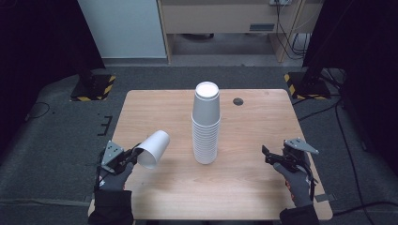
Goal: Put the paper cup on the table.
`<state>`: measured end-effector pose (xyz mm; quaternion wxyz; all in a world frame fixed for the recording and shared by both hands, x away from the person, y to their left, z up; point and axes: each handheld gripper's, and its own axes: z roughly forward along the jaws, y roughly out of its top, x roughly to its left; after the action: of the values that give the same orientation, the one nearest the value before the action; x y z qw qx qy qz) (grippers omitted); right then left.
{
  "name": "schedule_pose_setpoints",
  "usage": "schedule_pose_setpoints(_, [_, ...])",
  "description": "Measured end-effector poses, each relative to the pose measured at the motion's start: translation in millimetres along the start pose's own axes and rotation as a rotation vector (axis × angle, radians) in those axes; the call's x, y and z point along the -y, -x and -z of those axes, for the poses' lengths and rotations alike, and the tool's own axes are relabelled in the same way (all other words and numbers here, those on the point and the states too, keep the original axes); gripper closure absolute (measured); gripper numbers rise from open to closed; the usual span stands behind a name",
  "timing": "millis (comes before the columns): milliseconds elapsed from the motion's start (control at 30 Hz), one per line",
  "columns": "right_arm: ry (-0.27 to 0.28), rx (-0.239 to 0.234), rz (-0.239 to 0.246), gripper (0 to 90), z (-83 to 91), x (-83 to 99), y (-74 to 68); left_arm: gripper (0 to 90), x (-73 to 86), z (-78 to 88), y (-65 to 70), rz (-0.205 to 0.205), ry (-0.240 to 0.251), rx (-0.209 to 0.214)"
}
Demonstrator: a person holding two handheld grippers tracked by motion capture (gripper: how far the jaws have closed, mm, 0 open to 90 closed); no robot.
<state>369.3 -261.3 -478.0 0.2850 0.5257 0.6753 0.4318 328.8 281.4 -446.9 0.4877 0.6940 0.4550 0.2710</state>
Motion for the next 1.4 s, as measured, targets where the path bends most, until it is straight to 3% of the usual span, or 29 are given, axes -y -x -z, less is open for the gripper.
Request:
schedule_pose_setpoints(33, [-0.005,0.006,-0.001,8.8,-0.6,0.5,0.7,86.2,0.8,-1.1,-5.2,0.011,-0.032,-0.009])
schedule_pose_setpoints(167, [-0.011,0.013,0.005,8.9,-0.5,1.6,1.3,86.2,4.7,-1.7,-13.9,0.049,-0.068,-0.019])
schedule_pose_setpoints(333, [-0.033,0.018,0.025,9.0,-1.5,3.1,1.0,86.4,2.7,-0.8,-22.3,0.064,-0.139,-0.039])
schedule_pose_setpoints(933, [-0.048,0.009,0.037,9.0,-2.5,4.4,-0.3,86.5,-32.0,-16.1,-31.4,0.011,-0.393,-0.07])
schedule_pose_setpoints(1100, [-0.048,0.008,0.039,9.0,-2.9,4.6,0.2,86.4,-40.0,-21.1,-35.7,0.013,-0.499,-0.108])
schedule_pose_setpoints(1167, [-0.049,0.008,0.038,9.0,-2.9,4.7,0.2,86.5,-40.7,-22.1,-36.7,0.013,-0.52,-0.115])
schedule_pose_setpoints(1200, [-0.051,0.009,0.04,9.0,-3.0,4.9,0.2,86.5,-41.6,-24.7,-38.8,0.009,-0.572,-0.121])
schedule_pose_setpoints(1233, [-0.052,0.009,0.044,9.0,-3.0,5.1,0.2,86.5,-41.7,-26.0,-39.2,0.012,-0.591,-0.128])
schedule_pose_setpoints(1267, [-0.052,0.009,0.044,9.0,-3.0,5.1,0.2,86.5,-41.7,-26.0,-39.2,0.012,-0.591,-0.128])
schedule_pose_setpoints(1300, [-0.054,0.008,0.042,9.0,-3.2,5.2,-0.2,86.5,-42.5,-27.9,-40.2,0.009,-0.637,-0.129])
schedule_pose_setpoints(1400, [-0.055,0.007,0.044,9.0,-3.4,5.3,-0.4,86.5,-43.4,-29.5,-40.3,0.008,-0.677,-0.126])
